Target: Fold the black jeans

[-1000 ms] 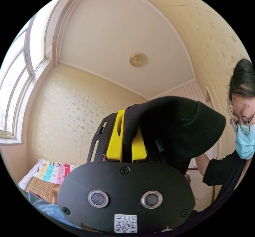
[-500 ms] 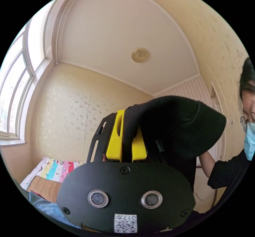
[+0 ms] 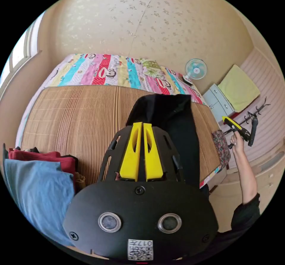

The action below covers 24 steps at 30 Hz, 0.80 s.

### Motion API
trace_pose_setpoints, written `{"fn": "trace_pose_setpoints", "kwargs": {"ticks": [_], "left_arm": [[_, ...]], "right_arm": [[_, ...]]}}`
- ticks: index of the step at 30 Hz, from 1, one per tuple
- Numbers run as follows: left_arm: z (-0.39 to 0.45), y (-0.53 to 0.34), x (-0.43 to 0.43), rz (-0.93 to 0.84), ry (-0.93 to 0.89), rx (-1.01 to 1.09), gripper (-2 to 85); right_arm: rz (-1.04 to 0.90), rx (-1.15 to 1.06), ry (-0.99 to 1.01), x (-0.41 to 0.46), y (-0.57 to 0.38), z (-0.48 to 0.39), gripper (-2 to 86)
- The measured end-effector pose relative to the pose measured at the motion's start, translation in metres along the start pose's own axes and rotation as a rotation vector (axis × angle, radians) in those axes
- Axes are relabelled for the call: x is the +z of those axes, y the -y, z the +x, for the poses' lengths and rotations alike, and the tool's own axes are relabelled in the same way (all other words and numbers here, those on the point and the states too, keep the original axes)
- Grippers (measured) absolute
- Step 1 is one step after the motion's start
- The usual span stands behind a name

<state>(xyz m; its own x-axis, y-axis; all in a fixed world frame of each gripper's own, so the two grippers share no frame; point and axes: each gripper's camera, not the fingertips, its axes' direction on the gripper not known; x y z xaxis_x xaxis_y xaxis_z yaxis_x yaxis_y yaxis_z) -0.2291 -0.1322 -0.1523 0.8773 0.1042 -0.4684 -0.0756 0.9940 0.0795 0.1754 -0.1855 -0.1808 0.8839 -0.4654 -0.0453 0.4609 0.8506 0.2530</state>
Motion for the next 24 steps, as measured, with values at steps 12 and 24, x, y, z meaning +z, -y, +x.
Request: {"fn": "trace_pose_setpoints", "kwargs": {"ticks": [12, 24], "left_arm": [[-0.011, -0.180, 0.066, -0.057, -0.043, 0.026, 6.7], [-0.037, -0.263, 0.052, -0.191, -0.057, -0.182, 13.1]], "right_arm": [[-0.164, 0.044, 0.187, 0.068, -0.189, -0.113, 0.8], [0.069, 0.257, 0.914, 0.022, -0.255, -0.142, 6.6]]}}
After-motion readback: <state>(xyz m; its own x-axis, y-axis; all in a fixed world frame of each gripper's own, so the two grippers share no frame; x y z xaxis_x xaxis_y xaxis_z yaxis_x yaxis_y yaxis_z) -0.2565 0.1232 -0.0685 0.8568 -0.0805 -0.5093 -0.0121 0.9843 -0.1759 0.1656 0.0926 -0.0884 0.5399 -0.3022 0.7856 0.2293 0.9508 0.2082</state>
